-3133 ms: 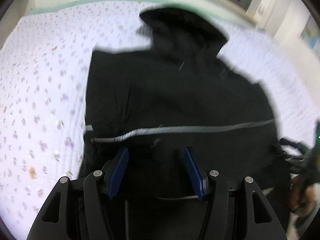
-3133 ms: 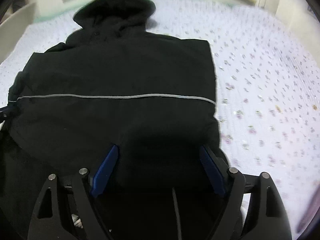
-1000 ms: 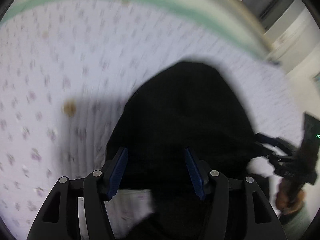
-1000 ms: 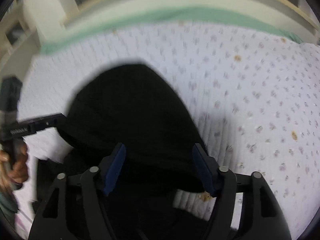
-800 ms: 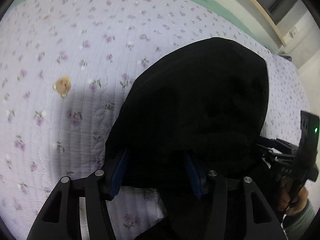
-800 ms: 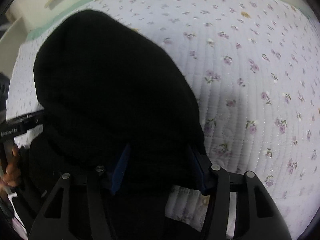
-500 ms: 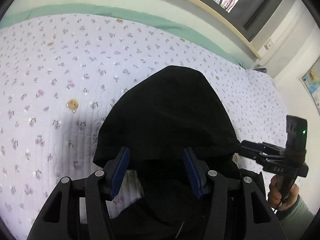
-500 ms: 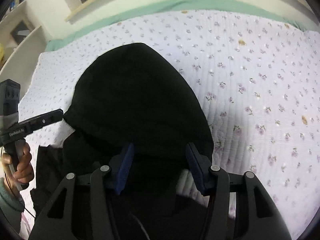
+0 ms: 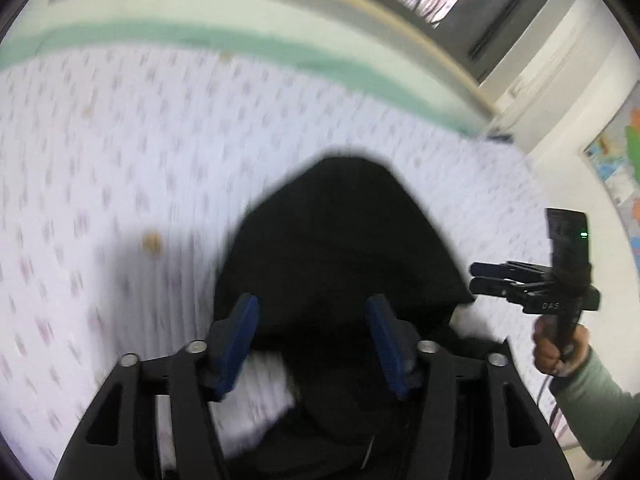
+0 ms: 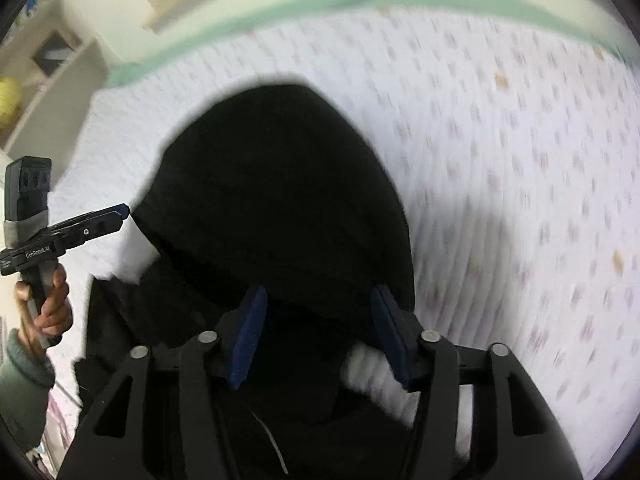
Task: Fold large clothes
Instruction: 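Fold the hood end down over the jacket toward the hem with both tools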
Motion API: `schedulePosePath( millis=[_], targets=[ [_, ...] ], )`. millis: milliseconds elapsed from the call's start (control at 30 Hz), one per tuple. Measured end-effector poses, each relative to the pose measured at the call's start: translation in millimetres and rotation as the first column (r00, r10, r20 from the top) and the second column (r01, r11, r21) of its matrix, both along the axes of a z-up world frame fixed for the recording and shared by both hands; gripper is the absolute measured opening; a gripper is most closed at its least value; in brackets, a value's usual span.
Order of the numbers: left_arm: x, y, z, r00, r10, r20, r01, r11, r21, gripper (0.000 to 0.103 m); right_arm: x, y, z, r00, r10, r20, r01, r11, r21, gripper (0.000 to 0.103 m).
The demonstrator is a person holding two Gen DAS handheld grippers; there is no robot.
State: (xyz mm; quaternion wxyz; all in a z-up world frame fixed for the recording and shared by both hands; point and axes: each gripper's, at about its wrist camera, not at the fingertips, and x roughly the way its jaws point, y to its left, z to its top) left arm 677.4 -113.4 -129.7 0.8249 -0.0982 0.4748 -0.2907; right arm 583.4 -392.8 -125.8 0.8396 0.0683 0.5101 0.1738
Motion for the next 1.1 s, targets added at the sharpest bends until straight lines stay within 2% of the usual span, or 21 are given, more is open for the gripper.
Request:
schedulePosePath(
  millis=[33, 133, 200, 300, 367, 433, 467, 500, 533, 567, 600, 667, 767, 833, 933, 1000, 1100],
  targets=[
    [10.8, 2.9, 2.2, 1.000, -0.007, 0.002, 0.007, 1.000, 0.001, 0.084, 14.7, 0.0, 4.0, 1.000, 0.012, 0.010, -0.012, 1.000, 0.004, 0.076],
    [53.5, -6.3, -8.5, 0.997, -0.064, -0.052, 0.065, 0.998, 0.008, 0.084, 54.8, 1.0, -2.9, 1.000, 0.031, -0.006, -0.031, 0.999, -0.008, 0.076],
    [78.8, -14.0, -28.6, 0.983, -0.112, -0.144, 0.109, 0.994, -0.028, 0.084, 75.0, -1.3, -12.3, 0.998, 0.048, -0.037, -0.047, 0.999, 0.015, 0.076],
    [92.2, -37.9, -56.8, 0.968, -0.152, -0.199, 0.150, 0.988, -0.027, 0.084, 96.2, -6.7, -31.5, 0.994, 0.073, -0.082, -0.068, 0.996, 0.058, 0.076],
    [102.3, -47.2, -74.1, 0.951, -0.176, -0.255, 0.166, 0.984, -0.060, 0.083, 113.3, -9.0, -48.3, 0.990, 0.081, -0.119, -0.072, 0.995, 0.073, 0.076],
    [102.3, -54.5, -84.0, 0.945, -0.179, -0.274, 0.173, 0.984, -0.048, 0.082, 125.4, -3.8, -70.6, 0.980, 0.087, -0.178, -0.067, 0.991, 0.114, 0.076],
    [101.8, -61.6, -90.1, 0.948, -0.170, -0.271, 0.178, 0.984, 0.004, 0.065, 130.1, -3.9, -80.3, 0.976, 0.079, -0.201, -0.052, 0.989, 0.139, 0.078],
    [97.0, -68.1, -92.0, 0.950, -0.171, -0.259, 0.188, 0.981, 0.039, 0.058, 122.8, 0.4, -90.8, 0.978, 0.079, -0.194, -0.051, 0.988, 0.144, 0.078],
    [91.1, -70.2, -88.8, 0.956, -0.173, -0.237, 0.192, 0.979, 0.061, 0.051, 118.2, 5.4, -88.8, 0.980, 0.105, -0.169, -0.079, 0.985, 0.151, 0.062],
    [83.4, -71.2, -82.6, 0.960, -0.183, -0.213, 0.200, 0.978, 0.063, 0.036, 108.9, 14.1, -86.1, 0.980, 0.139, -0.144, -0.116, 0.981, 0.159, 0.045],
    [73.9, -70.2, -73.4, 0.962, -0.197, -0.189, 0.211, 0.976, 0.060, 0.033, 98.7, 25.7, -77.2, 0.978, 0.165, -0.130, -0.143, 0.976, 0.162, 0.022],
    [51.1, -64.5, -47.5, 0.968, -0.215, -0.131, 0.226, 0.971, 0.075, 0.028, 79.1, 41.2, -59.9, 0.976, 0.206, -0.070, -0.198, 0.975, 0.099, 0.019],
    [15.3, -56.5, -7.0, 0.970, -0.237, -0.052, 0.240, 0.968, 0.070, 0.028, 26.4, 57.9, -10.2, 0.971, 0.236, 0.048, -0.237, 0.972, 0.005, 0.018],
    [-23.5, -47.5, 25.8, 0.968, -0.252, 0.006, 0.251, 0.965, 0.081, 0.028, -9.3, 63.8, 18.7, 0.964, 0.241, 0.109, -0.242, 0.970, -0.011, 0.018],
    [-86.8, -41.4, 58.3, 0.962, -0.265, 0.061, 0.258, 0.960, 0.111, 0.028, -78.2, 75.0, 57.3, 0.949, 0.253, 0.187, -0.240, 0.967, -0.090, 0.018],
    [-133.4, -33.7, 73.3, 0.960, -0.268, 0.079, 0.255, 0.957, 0.141, 0.028, -125.8, 89.1, 68.8, 0.939, 0.267, 0.215, -0.236, 0.959, -0.159, 0.018],
    [-195.2, -23.1, 80.4, 0.962, -0.260, 0.077, 0.246, 0.955, 0.164, 0.028, -192.7, 97.0, 72.2, 0.934, 0.271, 0.233, -0.212, 0.945, -0.247, 0.018]
  ],
)
